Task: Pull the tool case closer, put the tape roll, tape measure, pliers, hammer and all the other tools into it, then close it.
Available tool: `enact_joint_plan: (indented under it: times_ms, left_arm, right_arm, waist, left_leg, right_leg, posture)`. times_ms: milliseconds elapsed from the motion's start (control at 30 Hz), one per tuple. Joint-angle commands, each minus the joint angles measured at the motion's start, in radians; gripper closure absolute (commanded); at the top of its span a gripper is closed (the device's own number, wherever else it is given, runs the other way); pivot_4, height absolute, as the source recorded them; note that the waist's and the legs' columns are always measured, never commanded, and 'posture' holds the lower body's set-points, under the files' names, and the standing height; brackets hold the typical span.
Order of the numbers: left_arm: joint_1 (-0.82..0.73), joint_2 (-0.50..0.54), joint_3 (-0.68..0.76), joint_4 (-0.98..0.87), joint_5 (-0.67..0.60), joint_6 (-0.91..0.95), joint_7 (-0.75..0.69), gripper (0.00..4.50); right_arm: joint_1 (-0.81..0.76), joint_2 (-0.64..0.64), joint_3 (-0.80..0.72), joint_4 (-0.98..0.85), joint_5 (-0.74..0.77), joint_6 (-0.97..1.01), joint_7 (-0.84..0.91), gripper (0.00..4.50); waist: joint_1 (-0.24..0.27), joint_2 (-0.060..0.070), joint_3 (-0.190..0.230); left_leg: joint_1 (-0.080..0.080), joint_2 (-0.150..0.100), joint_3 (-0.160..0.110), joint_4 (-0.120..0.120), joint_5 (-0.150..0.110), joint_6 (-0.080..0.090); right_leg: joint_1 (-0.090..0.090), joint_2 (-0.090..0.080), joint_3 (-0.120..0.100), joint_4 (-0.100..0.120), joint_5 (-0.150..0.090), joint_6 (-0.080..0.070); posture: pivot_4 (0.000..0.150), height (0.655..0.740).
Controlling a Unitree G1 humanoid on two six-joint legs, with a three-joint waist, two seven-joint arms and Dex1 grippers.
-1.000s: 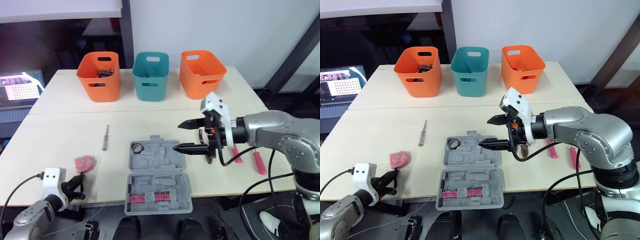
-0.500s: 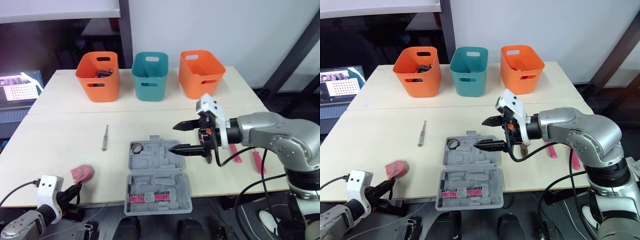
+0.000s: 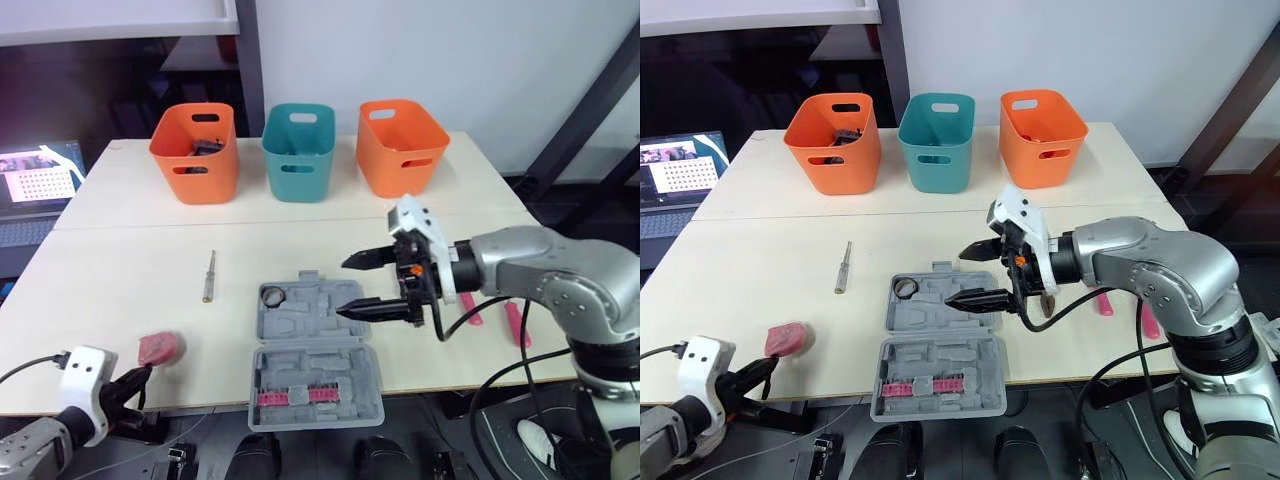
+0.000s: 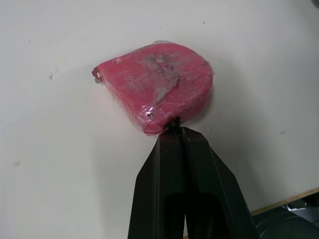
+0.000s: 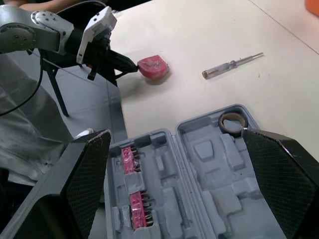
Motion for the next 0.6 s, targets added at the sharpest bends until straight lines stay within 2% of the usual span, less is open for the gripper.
enact_joint_plan:
  times_ms: [33, 100, 133, 167, 233, 400, 533, 600]
  left_arm:
    - [0.009, 0.015, 0.025, 0.000, -0.012, 0.004, -0.025, 4.48]
    - [0.011, 0.019, 0.035, 0.011, -0.020, 0.006, -0.037, 4.48]
    - [0.015, 0.027, 0.038, 0.015, -0.020, 0.000, -0.052, 3.93]
    - [0.018, 0.035, 0.045, 0.016, -0.029, -0.002, -0.071, 3.65]
    - [0.038, 0.075, 0.047, 0.000, -0.022, -0.022, -0.127, 2.74]
    - [0.034, 0.223, 0.122, -0.019, -0.065, -0.029, -0.294, 0.16]
    - [-0.066, 0.320, 0.176, 0.021, -0.187, 0.006, -0.458, 0.07]
    - [-0.120, 0.395, 0.128, 0.090, -0.137, -0.071, -0.556, 0.07]
  right_arm:
    - [-0.023, -0.010, -0.011, -0.018, -0.007, -0.020, 0.013, 0.00]
    - [-0.023, -0.010, -0.011, -0.018, -0.009, -0.021, 0.015, 0.00]
    - [-0.022, -0.010, -0.012, -0.018, -0.010, -0.022, 0.017, 0.00]
    - [-0.020, -0.010, -0.012, -0.019, -0.011, -0.022, 0.018, 0.00]
    - [-0.017, -0.014, -0.014, -0.021, -0.013, -0.022, 0.021, 0.00]
    - [-0.008, -0.030, -0.018, -0.026, -0.015, -0.028, 0.034, 0.00]
    - [0.001, -0.050, -0.013, -0.035, -0.024, -0.052, 0.070, 0.00]
    - [0.003, -0.066, -0.005, -0.041, -0.026, -0.064, 0.098, 0.00]
  waist:
    - [0.001, 0.000, 0.000]
    - [0.000, 0.000, 0.000]
    - [0.000, 0.000, 0.000]
    - [0.000, 0.000, 0.000]
    - [0.000, 0.000, 0.000]
    - [0.002, 0.000, 0.000]
    - [0.001, 0.002, 0.001]
    - [0.000, 0.002, 0.001]
  left_leg:
    - [0.000, 0.000, 0.000, 0.000, 0.000, 0.000]
    - [0.000, 0.000, 0.000, 0.000, 0.000, 0.000]
    - [0.000, 0.000, 0.000, 0.000, -0.001, -0.001]
    - [0.000, 0.000, 0.000, 0.000, -0.001, -0.002]
    - [0.000, 0.000, 0.000, 0.000, -0.001, -0.002]
    - [-0.001, 0.000, 0.000, -0.001, -0.002, -0.003]
    - [-0.001, 0.000, 0.001, -0.001, -0.002, -0.003]
    - [-0.002, 0.000, 0.002, -0.002, -0.002, -0.003]
  right_leg:
    - [0.000, 0.000, 0.000, 0.000, 0.000, 0.000]
    - [0.000, 0.000, 0.000, 0.000, 0.000, 0.000]
    - [0.000, 0.000, 0.000, 0.000, 0.000, 0.000]
    - [0.000, 0.000, 0.000, 0.000, 0.000, 0.000]
    - [-0.001, 0.000, 0.000, 0.000, 0.000, 0.000]
    - [-0.002, -0.001, 0.000, -0.001, 0.000, -0.001]
    - [-0.002, -0.001, 0.000, -0.002, 0.001, -0.002]
    - [-0.003, -0.001, 0.000, -0.004, 0.001, -0.002]
  posture:
    - [0.150, 0.7400]
    - [0.150, 0.7400]
    - [0.150, 0.7400]
    - [0.150, 0.7400]
    - [0.150, 0.7400]
    - [0.150, 0.7400]
    - [0.150, 0.7400]
    - [0.150, 0.7400]
